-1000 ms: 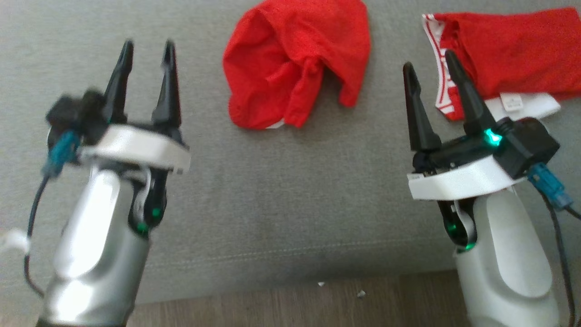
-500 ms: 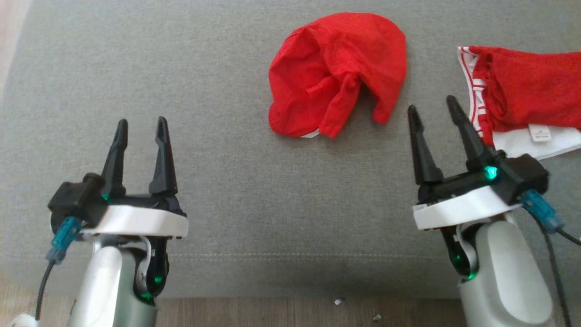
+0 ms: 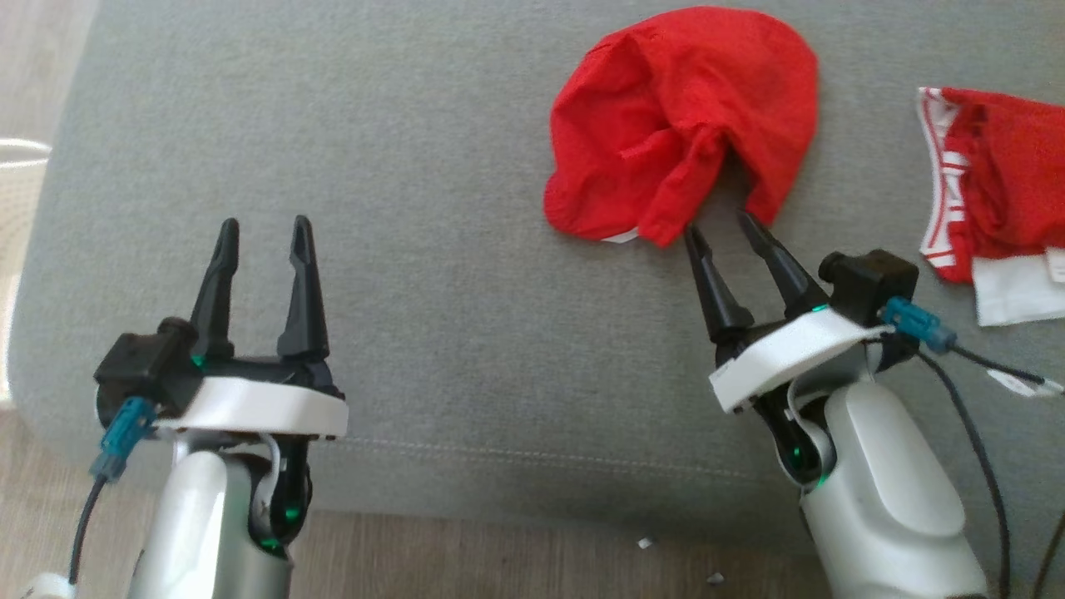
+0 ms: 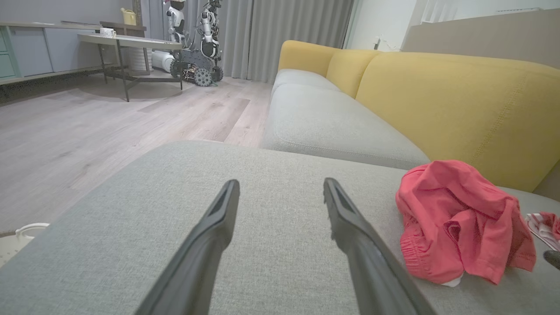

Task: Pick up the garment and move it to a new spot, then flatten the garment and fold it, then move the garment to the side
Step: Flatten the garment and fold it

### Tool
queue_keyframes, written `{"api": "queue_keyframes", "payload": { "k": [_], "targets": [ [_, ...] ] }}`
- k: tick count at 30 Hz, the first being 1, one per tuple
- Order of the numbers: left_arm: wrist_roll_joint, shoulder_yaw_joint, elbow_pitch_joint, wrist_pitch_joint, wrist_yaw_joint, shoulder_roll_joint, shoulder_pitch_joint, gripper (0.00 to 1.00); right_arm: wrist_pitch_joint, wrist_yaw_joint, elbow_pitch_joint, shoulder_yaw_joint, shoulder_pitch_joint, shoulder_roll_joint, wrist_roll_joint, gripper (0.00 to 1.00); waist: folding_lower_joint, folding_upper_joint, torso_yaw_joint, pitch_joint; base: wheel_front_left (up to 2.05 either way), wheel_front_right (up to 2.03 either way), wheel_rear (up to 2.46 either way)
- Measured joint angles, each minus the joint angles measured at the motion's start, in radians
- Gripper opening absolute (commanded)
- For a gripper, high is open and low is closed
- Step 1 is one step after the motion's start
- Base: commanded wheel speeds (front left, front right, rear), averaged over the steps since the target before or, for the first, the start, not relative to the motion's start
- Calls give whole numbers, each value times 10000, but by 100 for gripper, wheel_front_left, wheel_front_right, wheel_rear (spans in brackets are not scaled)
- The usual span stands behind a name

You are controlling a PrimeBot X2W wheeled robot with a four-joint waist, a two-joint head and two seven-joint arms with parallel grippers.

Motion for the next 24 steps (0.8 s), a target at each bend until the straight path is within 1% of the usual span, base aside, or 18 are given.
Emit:
{"api": "queue_keyframes", "payload": {
  "k": [1, 2, 3, 8, 9, 10, 11, 14, 18, 21, 24],
  "targets": [
    [0, 0, 0, 0, 0, 0, 0, 100, 0, 0, 0, 0, 0, 0, 0, 100, 0, 0, 0, 0, 0, 0, 0],
    [-107, -107, 13, 0, 13, -2, -21, 100, 19, 0, 445, 10, -285, 0, 339, 100, 0, 0, 150, 77, 0, 0, 0],
    [-107, -107, 13, 0, 13, -2, -21, 100, 19, 0, 445, 10, -285, 0, 339, 100, 0, 0, 150, 77, 0, 0, 0],
    [-215, -234, 61, 0, 117, -12, -30, 100, 15, 0, 1406, 40, -876, -2, 748, 100, 0, 0, 468, 243, 0, 0, 0],
    [-265, -249, 71, 0, 159, -12, -30, 100, 15, 0, 1574, 71, -966, -6, 817, 91, 0, 0, 509, 264, 0, 0, 0],
    [-282, -272, 77, 0, 188, -12, -31, 100, 8, 0, 1712, 107, -1038, -6, 880, 7, 0, 0, 542, 278, 0, 0, 0],
    [-282, -311, 79, 0, 198, -12, -32, 100, -69, 0, 1964, 245, -1197, -10, 859, 0, 0, 0, 571, 291, 0, 0, 0],
    [-309, -349, 82, 0, 282, -13, -35, 100, -355, 0, 2190, 359, -1466, -10, 414, 0, 0, 0, 539, 250, 0, 0, 0],
    [-353, -341, 102, 0, 290, -13, -35, 100, -750, 0, 2056, 403, -1785, -15, -33, 0, 0, 0, 418, 81, 0, 0, 0],
    [-416, -324, 111, 0, 326, -13, -25, 100, -811, 0, 1532, 416, -1942, -17, -113, 0, 0, 0, 254, -91, 0, 0, 0],
    [-447, -295, 111, 0, 366, -13, 7, 100, -685, 0, 731, 318, -2068, -15, -130, 0, 0, 0, 9, -250, 0, 0, 0]
  ]
}}
